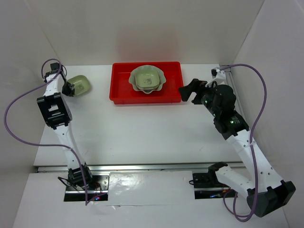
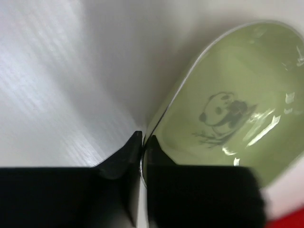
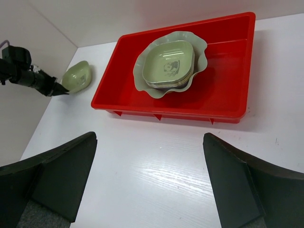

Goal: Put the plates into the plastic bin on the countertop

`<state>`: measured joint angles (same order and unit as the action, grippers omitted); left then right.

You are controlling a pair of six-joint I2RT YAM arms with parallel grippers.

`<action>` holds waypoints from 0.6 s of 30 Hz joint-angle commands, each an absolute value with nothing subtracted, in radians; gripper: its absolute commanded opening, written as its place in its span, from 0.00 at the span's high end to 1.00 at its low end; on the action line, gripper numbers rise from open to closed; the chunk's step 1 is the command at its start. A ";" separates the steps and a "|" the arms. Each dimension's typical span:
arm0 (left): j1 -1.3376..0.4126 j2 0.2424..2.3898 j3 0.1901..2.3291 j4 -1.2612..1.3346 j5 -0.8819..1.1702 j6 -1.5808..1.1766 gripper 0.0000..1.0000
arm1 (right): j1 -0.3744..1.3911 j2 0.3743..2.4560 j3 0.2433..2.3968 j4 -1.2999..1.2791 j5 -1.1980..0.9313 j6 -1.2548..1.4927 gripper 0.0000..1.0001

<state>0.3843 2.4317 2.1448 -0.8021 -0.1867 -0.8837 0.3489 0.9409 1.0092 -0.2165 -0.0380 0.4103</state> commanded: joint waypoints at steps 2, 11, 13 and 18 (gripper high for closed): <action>0.382 2.461 2.157 -0.831 -0.172 -0.882 1.00 | 0.347 0.910 1.008 -0.156 -0.006 0.399 0.00; 0.276 2.182 2.146 -0.804 -0.207 -0.824 1.00 | 0.347 0.908 1.028 -0.169 -0.015 0.417 0.00; 0.224 2.105 2.131 -0.770 -0.231 -0.790 1.00 | 0.347 0.896 1.028 -0.179 0.000 0.428 0.00; 0.056 1.973 2.135 -0.768 -0.278 -0.775 1.00 | 0.347 0.896 1.043 -0.224 0.058 0.428 0.00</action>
